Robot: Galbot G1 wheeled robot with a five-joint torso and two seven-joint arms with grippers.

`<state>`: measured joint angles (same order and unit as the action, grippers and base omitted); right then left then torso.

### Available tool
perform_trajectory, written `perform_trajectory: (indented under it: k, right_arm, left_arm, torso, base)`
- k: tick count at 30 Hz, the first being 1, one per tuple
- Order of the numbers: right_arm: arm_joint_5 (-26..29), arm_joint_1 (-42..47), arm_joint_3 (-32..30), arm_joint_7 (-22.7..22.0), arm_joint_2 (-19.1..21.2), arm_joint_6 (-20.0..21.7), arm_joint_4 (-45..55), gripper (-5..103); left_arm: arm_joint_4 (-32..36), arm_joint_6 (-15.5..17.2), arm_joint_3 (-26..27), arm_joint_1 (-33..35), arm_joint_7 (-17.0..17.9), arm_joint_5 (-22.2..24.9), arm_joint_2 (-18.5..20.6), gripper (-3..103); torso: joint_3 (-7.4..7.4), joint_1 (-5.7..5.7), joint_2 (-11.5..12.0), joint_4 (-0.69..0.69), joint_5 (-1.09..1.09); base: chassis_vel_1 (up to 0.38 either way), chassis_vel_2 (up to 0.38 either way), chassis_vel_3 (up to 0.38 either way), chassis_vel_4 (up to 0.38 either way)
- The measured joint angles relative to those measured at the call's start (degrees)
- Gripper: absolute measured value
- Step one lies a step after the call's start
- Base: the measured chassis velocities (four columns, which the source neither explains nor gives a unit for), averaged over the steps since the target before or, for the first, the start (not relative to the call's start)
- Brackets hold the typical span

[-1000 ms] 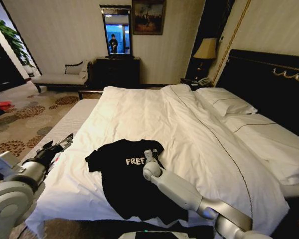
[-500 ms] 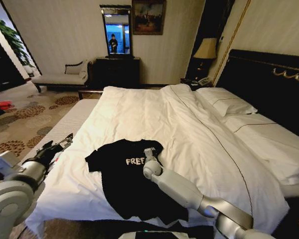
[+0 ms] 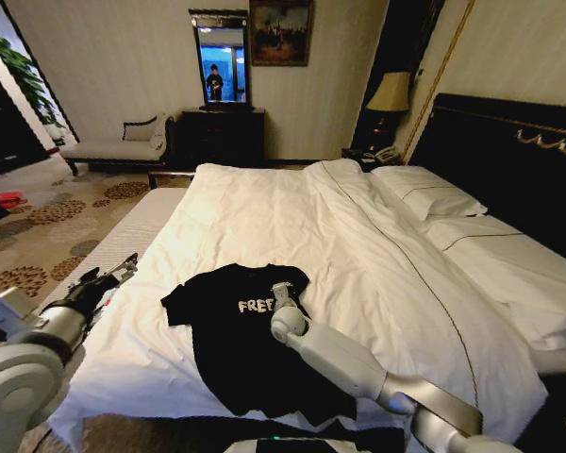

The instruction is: Fold the clothes on the bed.

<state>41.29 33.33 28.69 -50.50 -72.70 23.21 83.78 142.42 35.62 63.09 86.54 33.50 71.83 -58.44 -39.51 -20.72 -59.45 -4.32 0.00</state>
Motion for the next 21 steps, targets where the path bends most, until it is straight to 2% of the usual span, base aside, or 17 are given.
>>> perform_trajectory:
  k: [2,5,6,8,9,11,12,14,16,20,21]
  right_arm:
    - [0.04,-0.02,0.01,-0.07,-0.16,0.13,-0.30,13]
    - [0.12,-0.20,0.01,-0.11,-0.56,0.45,-1.60,30]
    - [0.12,-0.20,0.01,-0.11,-0.56,0.45,-1.60,30]
    - [0.13,-0.36,-0.04,-0.11,-0.74,0.51,-2.28,41]
    - [0.12,-0.44,-0.11,-0.08,-0.82,0.53,-2.61,41]
    - [-0.10,-0.56,-0.23,0.11,-0.85,0.54,-3.13,52]
    - [-0.10,-0.56,-0.23,0.11,-0.85,0.54,-3.13,52]
    - [-0.62,-0.63,-0.47,0.77,-0.71,0.50,-3.68,65]
    - [-0.69,-0.64,-0.52,0.89,-0.61,0.48,-3.75,65]
    - [-0.70,-0.64,-0.57,1.17,-0.35,0.46,-3.77,45]
    - [-0.70,-0.63,-0.57,1.21,-0.35,0.45,-3.77,45]
  left_arm:
    - [0.03,0.00,0.00,0.03,0.00,-0.01,0.00,100]
    - [0.08,-0.01,0.23,0.13,-0.01,-0.02,0.00,100]
    - [0.08,-0.01,0.23,0.13,-0.01,-0.02,0.00,100]
    - [0.09,-0.01,0.28,0.14,-0.01,-0.02,0.01,100]
    - [0.09,-0.01,0.28,0.15,-0.01,-0.02,0.01,100]
    - [0.10,0.00,0.21,0.15,-0.01,-0.02,0.00,100]
    - [0.10,0.00,0.21,0.15,-0.01,-0.02,0.00,100]
    - [0.04,0.00,0.06,0.09,-0.01,-0.02,-0.01,100]
    - [-0.03,-0.01,0.01,0.06,-0.01,-0.04,-0.01,100]
    - [-0.26,-0.01,-0.17,-0.13,-0.01,-0.06,0.05,100]
    - [-0.30,-0.01,-0.22,-0.16,-0.01,-0.07,0.09,100]
  torso:
    - [0.00,0.00,0.00,0.00,0.00]
    - [0.00,0.00,0.00,0.00,0.00]
    - [0.00,0.00,0.00,0.00,0.00]
    - [0.00,0.00,0.00,0.00,0.00]
    - [0.00,0.00,0.00,0.00,0.00]
    - [0.00,0.00,0.00,0.00,0.00]
    - [0.00,0.00,0.00,0.00,0.00]
    - [0.00,0.00,0.00,0.00,0.00]
    - [0.00,0.00,0.00,-0.01,0.00]
    - [0.00,0.00,0.00,-0.01,0.00]
    - [0.00,0.00,0.00,0.00,0.00]
  base:
    - [0.000,0.000,0.000,0.000]
    - [0.000,0.000,0.000,0.000]
    - [0.000,0.000,0.000,0.000]
    - [0.000,0.000,0.000,0.000]
    - [0.000,0.000,0.000,0.000]
    - [0.000,0.000,0.000,0.000]
    - [0.000,0.000,0.000,0.000]
    - [0.000,0.000,0.000,0.000]
    - [0.000,0.000,0.000,0.000]
    - [0.000,0.000,0.000,0.000]
    - [0.000,0.000,0.000,0.000]
